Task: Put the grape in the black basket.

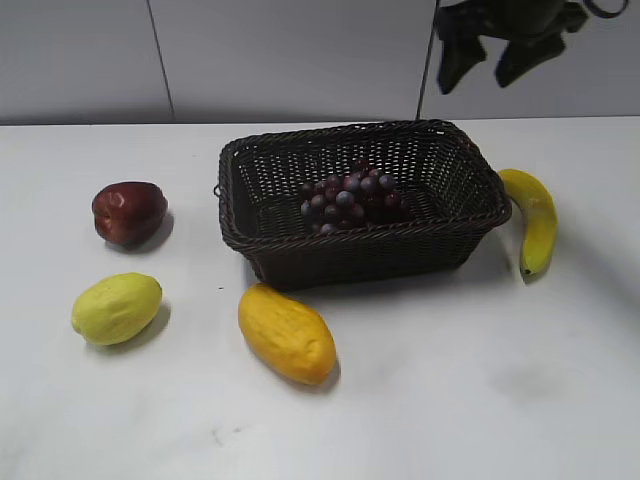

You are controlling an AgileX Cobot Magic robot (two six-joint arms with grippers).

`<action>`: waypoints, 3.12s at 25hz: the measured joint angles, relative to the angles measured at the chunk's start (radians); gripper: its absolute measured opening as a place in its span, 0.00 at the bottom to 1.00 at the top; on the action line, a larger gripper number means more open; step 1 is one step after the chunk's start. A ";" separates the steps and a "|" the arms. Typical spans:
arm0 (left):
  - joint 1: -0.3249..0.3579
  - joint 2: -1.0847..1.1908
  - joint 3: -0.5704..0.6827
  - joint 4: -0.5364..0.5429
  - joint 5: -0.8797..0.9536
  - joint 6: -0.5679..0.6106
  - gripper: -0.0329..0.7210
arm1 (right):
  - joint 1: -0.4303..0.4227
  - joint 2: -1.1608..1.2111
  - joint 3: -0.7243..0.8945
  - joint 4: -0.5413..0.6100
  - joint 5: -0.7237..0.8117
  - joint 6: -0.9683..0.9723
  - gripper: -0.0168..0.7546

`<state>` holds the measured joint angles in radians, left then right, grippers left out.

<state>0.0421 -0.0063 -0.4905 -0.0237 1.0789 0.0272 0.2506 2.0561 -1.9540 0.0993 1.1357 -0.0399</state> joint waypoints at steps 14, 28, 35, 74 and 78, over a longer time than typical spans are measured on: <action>0.000 0.000 0.000 0.000 0.000 0.000 0.78 | -0.129 -0.143 0.141 -0.052 0.070 0.002 0.75; 0.000 0.000 0.000 0.000 0.000 0.000 0.78 | -0.129 -0.702 0.919 -0.077 -0.046 0.001 0.75; 0.000 0.000 0.000 0.000 0.000 0.000 0.78 | -0.129 -0.957 1.181 -0.077 -0.137 0.001 0.74; 0.000 0.000 0.000 0.000 0.000 0.000 0.78 | -0.129 -2.059 1.450 -0.078 -0.091 0.040 0.74; 0.000 0.000 0.000 0.000 0.000 0.000 0.78 | -0.129 -2.061 1.450 -0.081 -0.090 0.040 0.71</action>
<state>0.0421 -0.0063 -0.4905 -0.0237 1.0789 0.0272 0.1218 -0.0047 -0.5041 0.0182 1.0456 0.0000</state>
